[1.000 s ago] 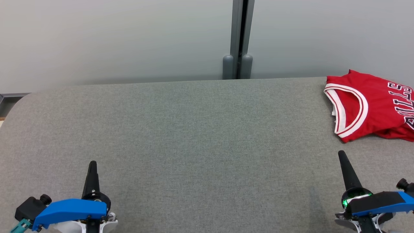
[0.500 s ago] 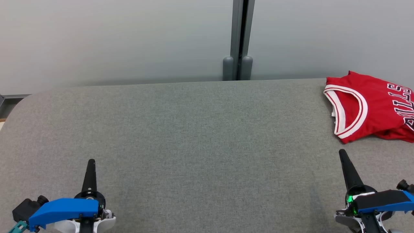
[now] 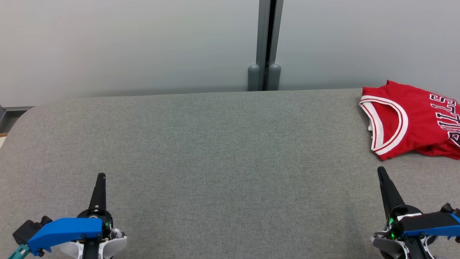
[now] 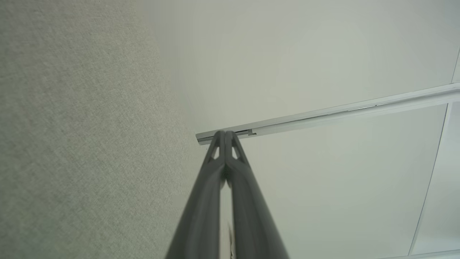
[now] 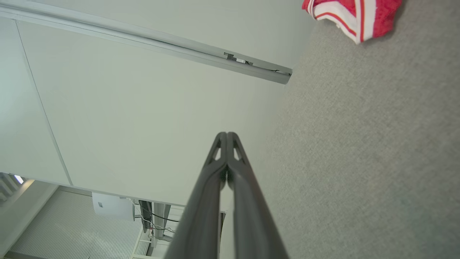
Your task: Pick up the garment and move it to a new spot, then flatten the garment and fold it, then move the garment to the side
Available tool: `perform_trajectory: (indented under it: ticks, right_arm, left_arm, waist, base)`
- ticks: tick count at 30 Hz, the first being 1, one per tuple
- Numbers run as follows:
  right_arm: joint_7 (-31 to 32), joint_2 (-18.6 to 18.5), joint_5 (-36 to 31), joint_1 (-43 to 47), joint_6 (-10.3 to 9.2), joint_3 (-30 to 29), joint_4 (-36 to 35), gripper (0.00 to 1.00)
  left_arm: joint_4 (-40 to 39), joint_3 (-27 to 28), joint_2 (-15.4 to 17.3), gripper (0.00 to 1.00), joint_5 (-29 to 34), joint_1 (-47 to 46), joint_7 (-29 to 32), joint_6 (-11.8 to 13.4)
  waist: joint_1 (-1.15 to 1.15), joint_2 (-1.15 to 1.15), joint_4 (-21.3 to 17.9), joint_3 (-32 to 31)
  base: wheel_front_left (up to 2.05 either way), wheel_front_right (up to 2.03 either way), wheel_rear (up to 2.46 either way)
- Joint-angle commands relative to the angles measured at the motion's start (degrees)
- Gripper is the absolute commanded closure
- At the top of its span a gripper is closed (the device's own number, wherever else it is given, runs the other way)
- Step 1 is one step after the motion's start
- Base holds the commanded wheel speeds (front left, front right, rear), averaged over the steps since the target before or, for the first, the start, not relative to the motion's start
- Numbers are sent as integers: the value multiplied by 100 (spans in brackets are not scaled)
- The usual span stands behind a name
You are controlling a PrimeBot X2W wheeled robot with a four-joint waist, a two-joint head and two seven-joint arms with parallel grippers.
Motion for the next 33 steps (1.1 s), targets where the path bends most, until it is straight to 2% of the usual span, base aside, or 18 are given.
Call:
perform_trajectory:
  ticks: [1, 33]
  right_arm:
    - [39, -25, 159, -119, 2, -20, 6, 100]
    - [198, -17, 1449, -205, 2, -78, 228, 100]
  left_arm:
    - [-49, 43, 0, 100, -141, -101, 46, -43]
    - [-36, 171, -3, 100, -1406, -184, 377, -148]
  waist:
    - [0, 0, 0, -4]
    - [-1, 0, 9, -83]
  base:
    - [0, 0, 0]
    - [0, 0, 0]
